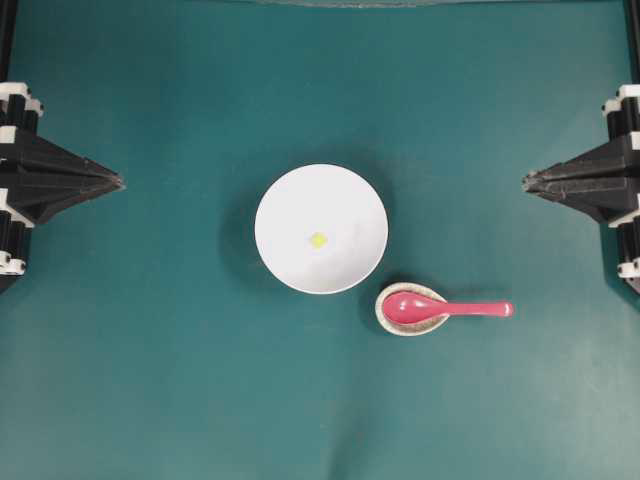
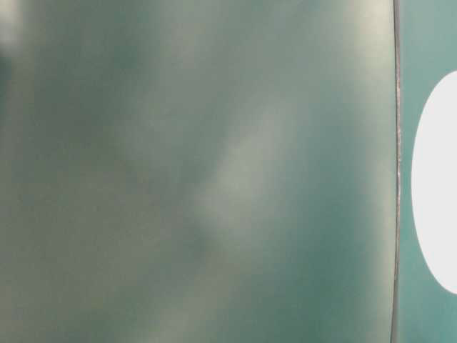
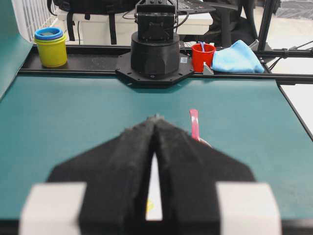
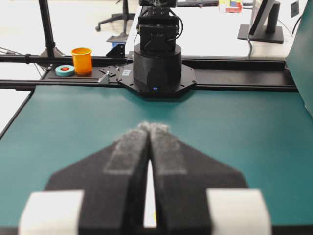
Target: Scoop the yellow hexagonal prism block from the bowl with a spoon using the right arm.
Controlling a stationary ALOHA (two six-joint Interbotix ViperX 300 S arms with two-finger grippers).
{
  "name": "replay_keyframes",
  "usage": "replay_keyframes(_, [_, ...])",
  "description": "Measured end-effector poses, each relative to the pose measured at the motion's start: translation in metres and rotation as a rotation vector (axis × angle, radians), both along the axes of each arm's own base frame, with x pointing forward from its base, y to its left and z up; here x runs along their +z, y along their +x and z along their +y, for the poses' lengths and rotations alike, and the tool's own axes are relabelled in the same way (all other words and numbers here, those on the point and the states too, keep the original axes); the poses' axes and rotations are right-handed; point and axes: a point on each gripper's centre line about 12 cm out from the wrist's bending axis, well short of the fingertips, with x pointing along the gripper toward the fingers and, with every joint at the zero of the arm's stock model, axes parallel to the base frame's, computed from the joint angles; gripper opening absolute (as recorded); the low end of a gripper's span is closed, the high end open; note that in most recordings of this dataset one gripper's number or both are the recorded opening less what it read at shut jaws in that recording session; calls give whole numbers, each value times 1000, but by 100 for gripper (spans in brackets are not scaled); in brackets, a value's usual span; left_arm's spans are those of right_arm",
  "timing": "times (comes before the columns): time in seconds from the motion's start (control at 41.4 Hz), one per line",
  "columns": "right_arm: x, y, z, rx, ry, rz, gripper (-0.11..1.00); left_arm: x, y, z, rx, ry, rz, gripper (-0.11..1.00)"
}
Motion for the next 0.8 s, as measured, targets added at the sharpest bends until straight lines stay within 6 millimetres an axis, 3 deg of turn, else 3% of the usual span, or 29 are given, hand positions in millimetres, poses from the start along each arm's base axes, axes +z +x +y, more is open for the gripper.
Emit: replay_keyframes(0.797, [-10,6,0,0,-17,57,0,-6,-1,0,-1,8,58,0])
